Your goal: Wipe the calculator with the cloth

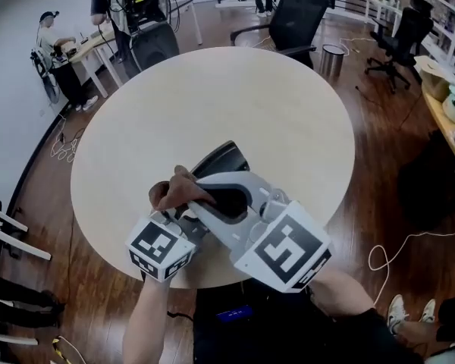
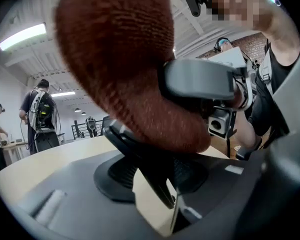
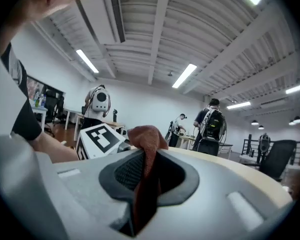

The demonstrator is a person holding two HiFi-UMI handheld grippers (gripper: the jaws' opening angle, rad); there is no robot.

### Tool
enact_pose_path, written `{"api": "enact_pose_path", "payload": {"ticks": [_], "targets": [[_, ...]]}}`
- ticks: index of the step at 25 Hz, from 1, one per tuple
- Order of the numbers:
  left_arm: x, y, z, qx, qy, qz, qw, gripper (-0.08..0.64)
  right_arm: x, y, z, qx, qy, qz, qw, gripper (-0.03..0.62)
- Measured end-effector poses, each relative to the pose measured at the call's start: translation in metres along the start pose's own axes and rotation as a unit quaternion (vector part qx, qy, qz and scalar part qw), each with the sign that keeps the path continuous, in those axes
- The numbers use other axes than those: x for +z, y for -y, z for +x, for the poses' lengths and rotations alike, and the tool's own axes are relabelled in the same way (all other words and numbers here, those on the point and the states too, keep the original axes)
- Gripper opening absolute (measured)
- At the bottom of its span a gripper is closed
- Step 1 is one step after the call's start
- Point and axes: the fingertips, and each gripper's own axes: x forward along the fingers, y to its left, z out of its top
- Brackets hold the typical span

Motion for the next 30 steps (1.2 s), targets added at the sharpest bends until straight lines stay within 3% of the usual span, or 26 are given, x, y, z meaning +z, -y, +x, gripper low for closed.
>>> {"api": "enact_pose_path", "payload": {"ticks": [2,6,10,12,14,17,19,21,23,26,30], "targets": [[0.000,0.001,0.001,0.001,0.000,0.001,1.0000,0.155,-0.011,0.005,0.002,-0.014,-0.005,-0.007,1.000,0.051],[-0.002,0.000,-0.001,0.002,0.002,0.001,1.0000,0.156,-0.039,0.061,-0.018,-0.084,-0.015,0.034,0.996,0.051],[-0.001,-0.001,0.000,0.004,0.005,-0.008,0.9999,0.158,-0.072,0.127,-0.046,-0.173,-0.049,0.063,0.982,0.051],[-0.002,-0.002,-0.004,0.003,0.004,-0.005,1.0000,0.158,-0.069,0.136,-0.053,-0.196,-0.041,0.078,0.977,0.051],[-0.002,-0.005,-0.008,0.004,0.003,-0.001,1.0000,0.158,-0.045,0.118,-0.047,-0.174,-0.014,0.069,0.982,0.051],[-0.001,-0.008,-0.011,0.008,0.002,0.009,0.9999,0.158,0.001,0.059,-0.022,-0.095,0.018,0.009,0.995,0.051],[0.001,-0.006,-0.009,0.013,-0.001,0.022,0.9997,0.158,0.015,0.014,-0.001,-0.036,0.009,-0.044,0.998,0.051],[0.002,-0.002,-0.009,0.021,-0.004,0.040,0.9990,0.156,0.013,-0.009,0.016,-0.011,-0.005,-0.082,0.997,0.051],[0.003,0.003,-0.011,0.020,-0.004,0.051,0.9985,0.156,0.005,0.004,0.016,-0.028,-0.004,-0.083,0.996,0.051],[0.002,0.002,-0.022,0.014,0.003,0.047,0.9988,0.156,-0.010,0.044,0.005,-0.064,0.003,-0.028,0.998,0.051],[-0.001,-0.014,-0.048,0.024,0.002,0.039,0.9990,0.155,-0.057,0.105,-0.013,-0.138,-0.049,0.035,0.989,0.051]]}}
